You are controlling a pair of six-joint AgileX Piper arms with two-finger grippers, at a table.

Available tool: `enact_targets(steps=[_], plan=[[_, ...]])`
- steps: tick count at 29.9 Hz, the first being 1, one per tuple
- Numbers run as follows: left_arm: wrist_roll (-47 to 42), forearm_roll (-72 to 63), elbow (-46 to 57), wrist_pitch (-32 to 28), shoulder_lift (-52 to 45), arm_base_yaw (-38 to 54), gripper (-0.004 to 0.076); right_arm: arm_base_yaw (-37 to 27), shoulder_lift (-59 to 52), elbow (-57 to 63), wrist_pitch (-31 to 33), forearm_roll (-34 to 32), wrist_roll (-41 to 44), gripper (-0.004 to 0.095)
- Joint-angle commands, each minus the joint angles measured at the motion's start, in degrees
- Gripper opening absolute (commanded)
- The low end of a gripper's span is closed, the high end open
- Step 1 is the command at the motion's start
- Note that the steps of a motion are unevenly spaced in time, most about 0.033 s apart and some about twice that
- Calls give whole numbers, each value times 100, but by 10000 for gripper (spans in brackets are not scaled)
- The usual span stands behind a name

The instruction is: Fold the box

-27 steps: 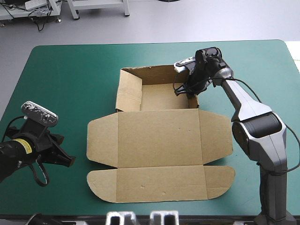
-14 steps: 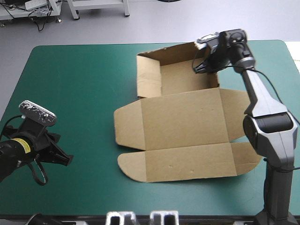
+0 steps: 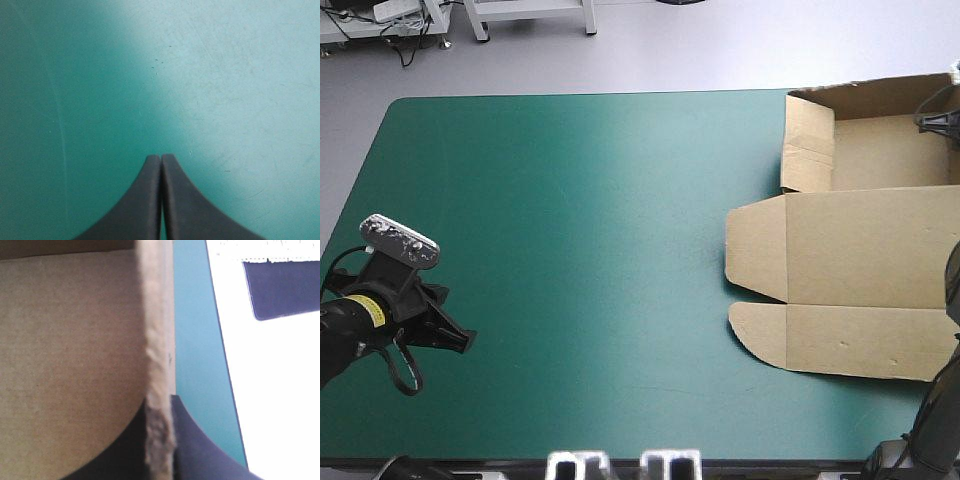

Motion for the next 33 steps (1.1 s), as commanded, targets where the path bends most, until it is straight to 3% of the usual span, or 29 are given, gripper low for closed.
enact_targets(steps=[1,6,8,13,16,22,26,33], plan=[[-53,61,-148,247,-21,-32,-11,-387,-330,-210,-54,670,15,-24],[-53,61,-148,247,-21,-32,-11,-564,-322,-210,-67,1009,-206,40],[-53,39,-148,235,-21,-32,-11,-561,-318,-210,-67,1161,-560,174],[-53,39,-148,235,-21,-32,-11,-561,-318,-248,-92,1115,-655,640],[-53,39,-148,235,-21,-32,-11,-561,-318,-345,-108,953,-613,744],[-53,39,-148,235,-21,-32,-11,-561,-318,-897,93,1093,-515,706],[-185,76,-148,235,-21,-32,-11,-561,-361,-1430,105,2044,-478,577],[-301,109,-148,202,-21,-32,-11,-273,-715,-2166,105,4573,-1708,-20]])
